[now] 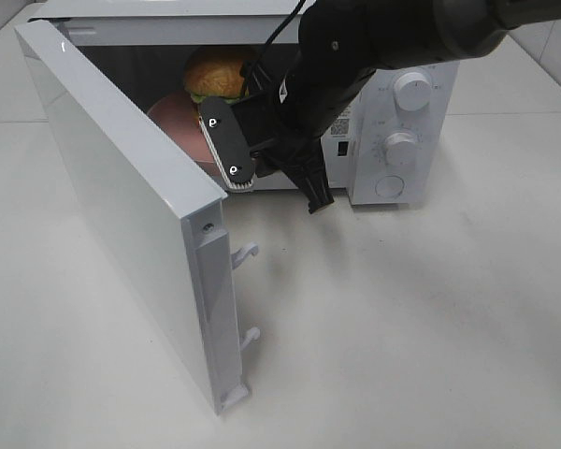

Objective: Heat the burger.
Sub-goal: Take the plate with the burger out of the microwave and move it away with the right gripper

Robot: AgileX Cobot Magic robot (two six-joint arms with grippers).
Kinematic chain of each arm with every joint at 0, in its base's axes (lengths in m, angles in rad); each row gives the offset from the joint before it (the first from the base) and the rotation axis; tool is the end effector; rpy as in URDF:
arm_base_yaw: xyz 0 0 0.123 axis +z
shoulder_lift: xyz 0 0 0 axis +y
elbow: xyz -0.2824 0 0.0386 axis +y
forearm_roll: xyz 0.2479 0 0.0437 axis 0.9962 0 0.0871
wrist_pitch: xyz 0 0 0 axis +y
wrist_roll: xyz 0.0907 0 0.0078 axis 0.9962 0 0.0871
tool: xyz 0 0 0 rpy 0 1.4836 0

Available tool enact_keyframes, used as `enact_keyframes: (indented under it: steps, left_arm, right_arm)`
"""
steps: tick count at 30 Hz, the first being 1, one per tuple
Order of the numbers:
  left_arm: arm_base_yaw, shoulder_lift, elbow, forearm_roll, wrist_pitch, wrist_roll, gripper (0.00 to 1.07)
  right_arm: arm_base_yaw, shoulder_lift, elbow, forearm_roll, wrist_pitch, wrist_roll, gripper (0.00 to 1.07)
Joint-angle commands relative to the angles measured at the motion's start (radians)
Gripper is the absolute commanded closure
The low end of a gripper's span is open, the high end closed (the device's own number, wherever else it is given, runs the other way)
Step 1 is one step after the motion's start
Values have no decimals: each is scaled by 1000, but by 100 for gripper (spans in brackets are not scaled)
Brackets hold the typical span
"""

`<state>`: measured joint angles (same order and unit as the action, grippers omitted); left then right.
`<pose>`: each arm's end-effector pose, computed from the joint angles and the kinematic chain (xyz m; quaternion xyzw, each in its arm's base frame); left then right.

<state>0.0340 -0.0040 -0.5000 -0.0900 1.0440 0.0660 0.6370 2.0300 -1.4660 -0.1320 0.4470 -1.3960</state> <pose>-0.0047 -0.0072 0.2788 0.0150 0.8468 -0.0184 0.5314 0.3629 0.2620 0.1910 -0.8293 0.4577 -0.1602 0.2776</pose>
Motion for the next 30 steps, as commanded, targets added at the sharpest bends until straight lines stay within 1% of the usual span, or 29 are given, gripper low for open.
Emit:
enact_keyframes:
  steps: [1, 5, 7, 10, 12, 15, 17, 20, 22, 25, 27, 30]
  left_arm:
    - [1, -23, 4, -8, -7, -3, 6]
    - [1, -23, 4, -8, -7, -3, 6]
    - [1, -23, 4, -8, -7, -3, 6]
    - [1, -23, 4, -8, -7, -3, 6]
    - [1, -23, 4, -8, -7, -3, 6]
    - [1, -23, 4, -8, -7, -3, 6]
    - [1, -23, 4, -8, -7, -3, 6]
    - [1, -23, 4, -8, -7, -3, 6]
    - [1, -23, 4, -8, -7, -3, 6]
    - [1, -23, 4, -8, -7, -3, 6]
    - [1, -23, 4, -8, -7, -3, 6]
    - [1, -23, 4, -8, -7, -3, 6]
  right_arm:
    - [-4, -43, 29, 25, -54, -52, 107]
    - [-4, -67, 60, 30, -61, -68, 107]
    - [-4, -98, 96, 30, -78, -70, 107]
    - [-4, -105, 105, 30, -83, -70, 107]
    - [-4, -136, 140, 30, -90, -70, 107]
    - [-4, -144, 151, 30, -93, -70, 107]
    - [-4, -179, 196, 28, -109, -70, 107]
    - [-4, -188, 208, 28, -108, -69, 107]
    - [-4, -226, 245, 27, -112, -69, 107]
    - [-4, -237, 256, 27, -113, -69, 107]
    - [-4, -269, 298, 26, -117, -59, 107]
    - [-4, -286, 319, 26, -117, -58, 107]
